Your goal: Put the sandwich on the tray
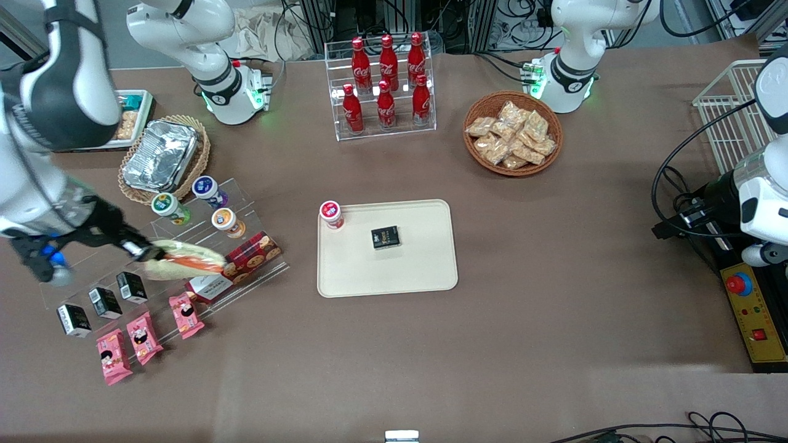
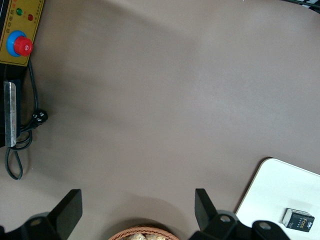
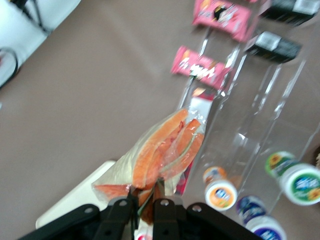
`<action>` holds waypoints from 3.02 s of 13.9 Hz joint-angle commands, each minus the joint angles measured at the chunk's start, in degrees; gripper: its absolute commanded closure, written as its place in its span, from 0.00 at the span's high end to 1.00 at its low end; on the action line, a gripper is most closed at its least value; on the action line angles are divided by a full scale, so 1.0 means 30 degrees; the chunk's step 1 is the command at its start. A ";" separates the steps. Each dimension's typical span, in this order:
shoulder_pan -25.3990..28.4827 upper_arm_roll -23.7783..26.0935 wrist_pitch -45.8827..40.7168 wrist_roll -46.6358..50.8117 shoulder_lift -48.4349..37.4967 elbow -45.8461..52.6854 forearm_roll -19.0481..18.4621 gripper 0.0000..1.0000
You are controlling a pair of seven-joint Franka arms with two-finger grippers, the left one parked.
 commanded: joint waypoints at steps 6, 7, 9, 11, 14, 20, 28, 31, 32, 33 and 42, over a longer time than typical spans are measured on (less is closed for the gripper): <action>0.4671 -0.0222 0.1458 0.4204 0.2538 0.1542 0.2617 0.00; 0.5434 -0.0222 0.2103 0.4999 0.3007 0.1542 0.2617 0.00; 0.6899 -0.0251 0.3479 0.6668 0.3828 0.1542 0.2501 0.00; 0.7898 -0.0251 0.4741 0.7786 0.4561 0.1542 0.2442 0.00; 0.8747 -0.0251 0.5710 0.7907 0.5995 0.1513 0.2325 0.02; 0.9952 -0.0280 0.7497 1.0360 0.8341 0.1308 0.1387 0.26; 0.9254 -0.0688 0.6802 0.9847 0.7322 0.1600 0.1065 1.00; 0.7733 -0.0749 0.3763 0.5313 0.6588 0.2591 0.1006 1.00; 0.6944 -0.0749 0.2503 0.4343 0.6528 0.3264 0.1006 1.00; 0.6182 -0.0749 0.1360 0.3028 0.6499 0.3851 0.1006 1.00; 0.1727 -0.0749 -0.4269 -0.6850 0.3371 0.4941 -0.1045 1.00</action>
